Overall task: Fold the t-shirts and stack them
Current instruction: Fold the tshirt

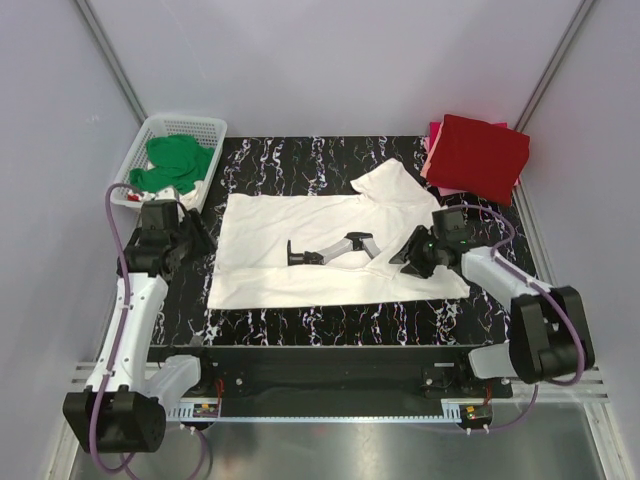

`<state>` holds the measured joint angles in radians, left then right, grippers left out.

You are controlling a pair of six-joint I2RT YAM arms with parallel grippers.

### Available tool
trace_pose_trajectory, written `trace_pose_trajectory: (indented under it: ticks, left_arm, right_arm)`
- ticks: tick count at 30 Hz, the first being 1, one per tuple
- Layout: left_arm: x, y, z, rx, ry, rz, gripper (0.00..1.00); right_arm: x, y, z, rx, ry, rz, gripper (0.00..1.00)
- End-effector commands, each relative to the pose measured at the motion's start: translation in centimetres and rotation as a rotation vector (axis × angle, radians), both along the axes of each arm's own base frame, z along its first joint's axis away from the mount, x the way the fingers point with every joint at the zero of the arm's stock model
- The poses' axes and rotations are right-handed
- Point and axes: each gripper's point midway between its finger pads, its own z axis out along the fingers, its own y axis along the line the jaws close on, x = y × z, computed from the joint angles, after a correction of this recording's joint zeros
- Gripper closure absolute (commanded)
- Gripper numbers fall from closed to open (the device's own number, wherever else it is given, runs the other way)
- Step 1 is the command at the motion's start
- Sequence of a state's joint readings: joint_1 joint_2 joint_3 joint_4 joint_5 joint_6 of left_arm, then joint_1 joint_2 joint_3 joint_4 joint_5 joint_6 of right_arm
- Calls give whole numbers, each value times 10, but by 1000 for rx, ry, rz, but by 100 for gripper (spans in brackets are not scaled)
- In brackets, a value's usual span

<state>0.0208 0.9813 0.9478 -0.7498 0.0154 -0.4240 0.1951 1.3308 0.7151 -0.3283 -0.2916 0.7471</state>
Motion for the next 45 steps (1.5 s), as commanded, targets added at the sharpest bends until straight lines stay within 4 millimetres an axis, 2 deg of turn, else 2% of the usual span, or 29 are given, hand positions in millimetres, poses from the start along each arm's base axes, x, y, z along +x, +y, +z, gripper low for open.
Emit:
trace_pose_trajectory:
  ticks: [1,3,10,16,20,21,23,24,29,33,41,42,44,45]
  left_arm:
    - [-14,3,-24,35,56,-21,43]
    - [-15,10,-18,69,49,-1,43]
    - [-16,11,-14,70,12,8,43]
    - [-15,11,-15,70,19,11,44]
    - [-16,12,-14,72,13,16,43]
    - [-15,12,-14,72,13,16,43]
    - [-16,12,-14,73,15,17,43]
    - [-16,12,-14,73,15,17,43]
    - [-15,13,-14,76,14,18,43]
    - [-16,13,-16,75,20,19,43]
    - [-15,13,-19,77,35,18,43]
    - [-15,13,-19,78,37,19,43]
    - [-15,13,-21,77,43,18,43]
    - [-16,13,-22,78,46,19,43]
  right_arm:
    - [31,11,-4,-16,-37,-18,51]
    - [36,10,-11,-30,-31,-14,52]
    - [50,8,-40,-75,24,-14,56]
    - [52,10,-46,-72,35,-13,58]
    - [52,10,-42,-67,21,-18,73]
    - [53,10,-40,-65,15,-17,80]
    - [53,11,-36,-58,11,-12,85]
    - [56,13,-32,-53,2,-9,92]
    - [63,16,-15,-41,-22,-3,99]
    - [81,24,-5,-23,-31,12,99]
    - [116,43,-18,4,16,48,91]
    - [126,47,-18,9,13,55,86]
    - [133,50,-17,12,21,65,80]
    - [145,53,-12,14,6,69,66]
